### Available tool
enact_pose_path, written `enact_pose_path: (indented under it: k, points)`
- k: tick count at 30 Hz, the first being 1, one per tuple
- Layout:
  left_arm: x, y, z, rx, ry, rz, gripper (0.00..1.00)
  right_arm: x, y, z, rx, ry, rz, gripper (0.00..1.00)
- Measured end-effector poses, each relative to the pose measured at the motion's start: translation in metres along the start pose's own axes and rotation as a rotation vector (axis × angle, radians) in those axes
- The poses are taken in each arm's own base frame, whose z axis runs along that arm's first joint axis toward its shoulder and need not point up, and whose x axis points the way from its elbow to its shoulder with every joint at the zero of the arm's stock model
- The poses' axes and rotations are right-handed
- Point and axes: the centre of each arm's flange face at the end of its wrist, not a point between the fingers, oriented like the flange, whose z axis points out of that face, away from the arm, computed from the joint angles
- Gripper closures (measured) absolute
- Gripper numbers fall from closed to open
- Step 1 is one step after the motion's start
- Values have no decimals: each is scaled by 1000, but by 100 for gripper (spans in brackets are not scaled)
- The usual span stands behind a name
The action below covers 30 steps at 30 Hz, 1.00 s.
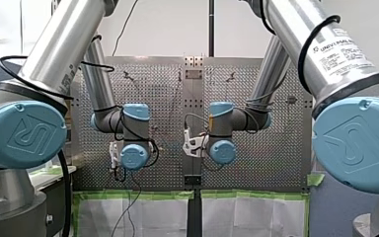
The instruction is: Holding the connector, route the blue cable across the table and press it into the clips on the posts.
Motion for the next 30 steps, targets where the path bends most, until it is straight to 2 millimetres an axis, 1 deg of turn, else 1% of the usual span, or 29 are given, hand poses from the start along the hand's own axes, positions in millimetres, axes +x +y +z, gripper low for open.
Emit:
enact_pose_path:
  k: [2, 4, 10, 13, 18, 30]
  points:
    - [0, 0, 1, -2, 0, 1, 100, 0, 0, 0, 0, -1, 0, 100]
    - [2, 0, 1, -4, 7, 7, 100, -5, 1, -2, -1, -14, -4, 100]
    - [4, 1, 0, -7, 28, 22, 100, -29, 2, -10, 2, -82, -22, 100]
    - [5, 1, 0, -8, 30, 23, 100, -38, 2, -12, 4, -102, -27, 100]
    - [5, 1, 0, -8, 31, 24, 100, -42, 2, -13, 5, -110, -29, 100]
    - [5, 1, 0, -8, 31, 24, 100, -42, 2, -13, 5, -111, -30, 100]
